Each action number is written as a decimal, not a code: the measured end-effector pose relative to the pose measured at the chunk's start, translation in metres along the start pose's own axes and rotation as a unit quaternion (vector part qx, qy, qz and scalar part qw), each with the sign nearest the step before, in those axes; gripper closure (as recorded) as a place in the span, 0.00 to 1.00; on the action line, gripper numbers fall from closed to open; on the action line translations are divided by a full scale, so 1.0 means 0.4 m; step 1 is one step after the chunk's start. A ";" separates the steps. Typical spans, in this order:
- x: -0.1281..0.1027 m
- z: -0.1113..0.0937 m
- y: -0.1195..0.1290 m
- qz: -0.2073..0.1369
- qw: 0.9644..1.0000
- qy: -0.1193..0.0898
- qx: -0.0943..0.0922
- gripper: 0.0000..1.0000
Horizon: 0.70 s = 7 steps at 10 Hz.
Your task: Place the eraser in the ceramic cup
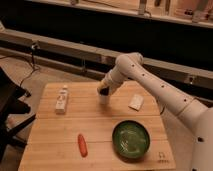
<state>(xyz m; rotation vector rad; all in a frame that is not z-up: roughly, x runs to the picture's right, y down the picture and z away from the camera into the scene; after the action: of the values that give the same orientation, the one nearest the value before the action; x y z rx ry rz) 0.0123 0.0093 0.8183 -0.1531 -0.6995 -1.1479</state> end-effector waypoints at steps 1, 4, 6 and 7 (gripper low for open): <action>0.002 0.001 0.001 0.001 1.000 0.000 -0.001 0.40; -0.006 0.008 0.001 0.006 1.000 -0.002 -0.001 0.29; -0.010 0.005 0.003 0.007 1.000 -0.001 0.000 0.29; -0.013 0.005 -0.002 0.007 1.000 0.000 0.002 0.29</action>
<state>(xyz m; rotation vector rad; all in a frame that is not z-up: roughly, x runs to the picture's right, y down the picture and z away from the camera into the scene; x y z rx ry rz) 0.0094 0.0140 0.8167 -0.1558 -0.7001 -1.1326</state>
